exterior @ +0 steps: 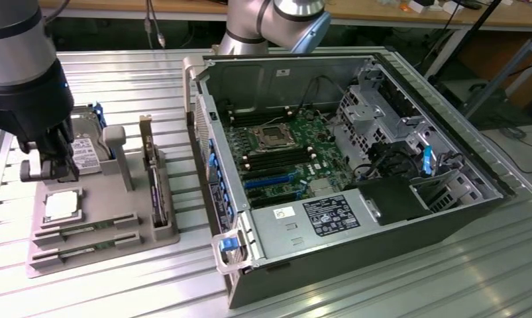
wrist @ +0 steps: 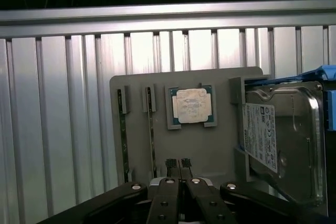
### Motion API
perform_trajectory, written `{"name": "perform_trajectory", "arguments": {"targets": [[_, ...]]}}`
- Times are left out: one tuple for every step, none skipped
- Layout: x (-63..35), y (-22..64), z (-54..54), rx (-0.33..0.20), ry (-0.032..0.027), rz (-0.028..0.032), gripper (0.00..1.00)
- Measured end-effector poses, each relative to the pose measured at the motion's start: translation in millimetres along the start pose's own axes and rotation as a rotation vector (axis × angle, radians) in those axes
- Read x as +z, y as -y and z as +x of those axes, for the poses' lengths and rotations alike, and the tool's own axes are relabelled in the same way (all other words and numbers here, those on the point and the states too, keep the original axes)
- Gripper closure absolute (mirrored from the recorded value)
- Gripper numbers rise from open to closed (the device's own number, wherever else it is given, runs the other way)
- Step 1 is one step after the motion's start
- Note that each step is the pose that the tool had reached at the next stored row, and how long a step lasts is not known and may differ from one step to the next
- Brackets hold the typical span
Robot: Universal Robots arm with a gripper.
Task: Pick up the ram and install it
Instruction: 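Pick up the ram and move it above insertion slot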
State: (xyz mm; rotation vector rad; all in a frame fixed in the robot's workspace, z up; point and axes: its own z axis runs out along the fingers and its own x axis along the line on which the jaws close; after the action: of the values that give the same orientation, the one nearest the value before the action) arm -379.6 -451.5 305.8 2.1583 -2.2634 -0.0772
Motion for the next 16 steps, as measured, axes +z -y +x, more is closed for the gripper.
{"name": "perform_trajectory", "arguments": {"targets": [[0.6, 0.0, 1.7, 0.000, 0.0000, 0.0000, 0.89], [1.0, -0.1, 3.3, 0.000, 0.0000, 0.0000, 0.89], [1.9, -0.2, 7.9, 0.000, -0.0002, -0.0001, 0.89], [2.9, -0.4, 12.9, 0.000, 0.0000, 0.0000, 0.89], [3.7, -0.6, 16.9, 0.000, -0.0001, -0.0001, 0.83], [4.7, -0.6, 20.4, 0.000, -0.0001, -0.0001, 0.76], [5.4, -0.6, 22.3, 0.000, -0.0001, -0.0001, 0.67], [6.0, -0.7, 23.4, 0.000, -0.0001, 0.0000, 0.67], [6.4, -0.7, 24.2, 0.000, 0.0000, 0.0000, 0.61], [7.1, -0.7, 25.7, 0.000, 0.0000, 0.0000, 0.61], [8.2, -1.0, 28.4, 0.000, 0.0000, 0.0000, 0.61], [8.7, -1.1, 30.2, 0.000, -0.0001, -0.0001, 0.60], [9.2, -1.1, 30.6, 0.000, 0.0001, 0.0001, 0.53], [9.5, -1.1, 30.7, 0.000, 0.0000, 0.0000, 0.53], [10.1, -1.0, 31.0, 0.000, 0.0000, -0.0001, 0.53], [11.4, -0.8, 31.8, 0.000, -0.0002, -0.0007, 0.53]]}}
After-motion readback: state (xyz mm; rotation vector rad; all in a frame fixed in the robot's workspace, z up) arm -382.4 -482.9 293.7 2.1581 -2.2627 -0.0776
